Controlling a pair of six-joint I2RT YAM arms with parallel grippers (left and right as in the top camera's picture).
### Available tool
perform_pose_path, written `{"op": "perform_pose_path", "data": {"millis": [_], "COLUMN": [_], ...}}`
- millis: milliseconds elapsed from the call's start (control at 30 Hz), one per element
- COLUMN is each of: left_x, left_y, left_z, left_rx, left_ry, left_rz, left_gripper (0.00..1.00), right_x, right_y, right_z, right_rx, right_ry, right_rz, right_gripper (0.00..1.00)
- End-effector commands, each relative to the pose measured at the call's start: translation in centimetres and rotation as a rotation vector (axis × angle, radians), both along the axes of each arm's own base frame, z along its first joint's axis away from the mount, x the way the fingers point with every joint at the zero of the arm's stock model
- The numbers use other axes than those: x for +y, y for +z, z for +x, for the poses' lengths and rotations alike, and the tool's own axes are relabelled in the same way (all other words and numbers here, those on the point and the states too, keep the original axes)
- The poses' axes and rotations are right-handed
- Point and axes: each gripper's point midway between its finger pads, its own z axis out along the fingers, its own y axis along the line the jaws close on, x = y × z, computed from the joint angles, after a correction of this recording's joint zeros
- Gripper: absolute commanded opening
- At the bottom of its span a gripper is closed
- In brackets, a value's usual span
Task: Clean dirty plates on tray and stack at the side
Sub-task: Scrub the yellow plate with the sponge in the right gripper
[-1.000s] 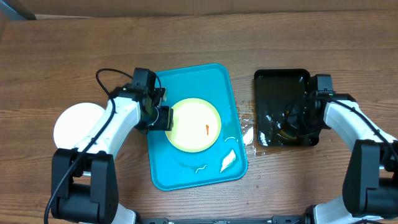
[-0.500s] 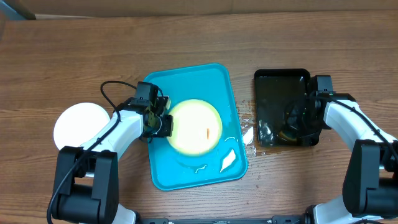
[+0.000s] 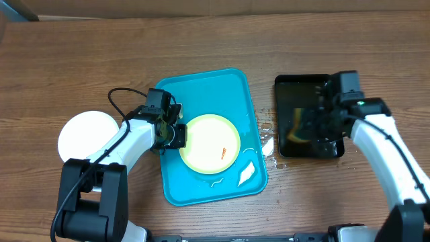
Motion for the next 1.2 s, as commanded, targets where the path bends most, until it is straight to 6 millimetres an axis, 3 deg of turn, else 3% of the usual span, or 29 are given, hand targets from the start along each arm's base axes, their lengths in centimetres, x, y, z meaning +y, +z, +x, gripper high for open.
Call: {"op": "perform_pose_path", "data": {"millis": [0,133,400,700,867,1033,1167], "left_x": [0.7,0.6,0.4,0.2,0.3,0.6,1.2], "left_y": [-0.8,-0.8,-0.9,-0.8,-0.8,-0.9,-1.0], "left_z": [-1.2,-1.3,-2.4,-2.5,-2.5,-2.5,-2.6], "left_rx": [0.057,0.064,0.132,0.151,0.152,0.151,0.149], "left_ry": [0.084,0.083,0.179,0.238,0.247,0.252,0.260], "left_rz": [0.028,0.021,0.000,-0.018,-0.016,-0.001,0.035], "left_gripper": [0.04,0.04,0.04,0.04,0.04,0.04,0.04], "right_x": [6.4,12.0,19.2,24.2,22.5,17.1,14.8], "right_y": [2.1,2.1,-0.5,-6.6,-9.3,-11.0,-11.3], "right_z": [-1.2,-2.5,-2.8,-2.9,-3.1,-3.1,-3.1], "right_rx": [-0.047,-0.077,-0.150,-0.092,-0.053,0.007,0.048], "right_ry": [0.196,0.313,0.298,0.279,0.253,0.055,0.020], "right_rz": [0.108,0.120,0.045,0.086,-0.020,-0.230,-0.284], "right_gripper": [0.04,0.04,0.04,0.04,0.04,0.04,0.04]}}
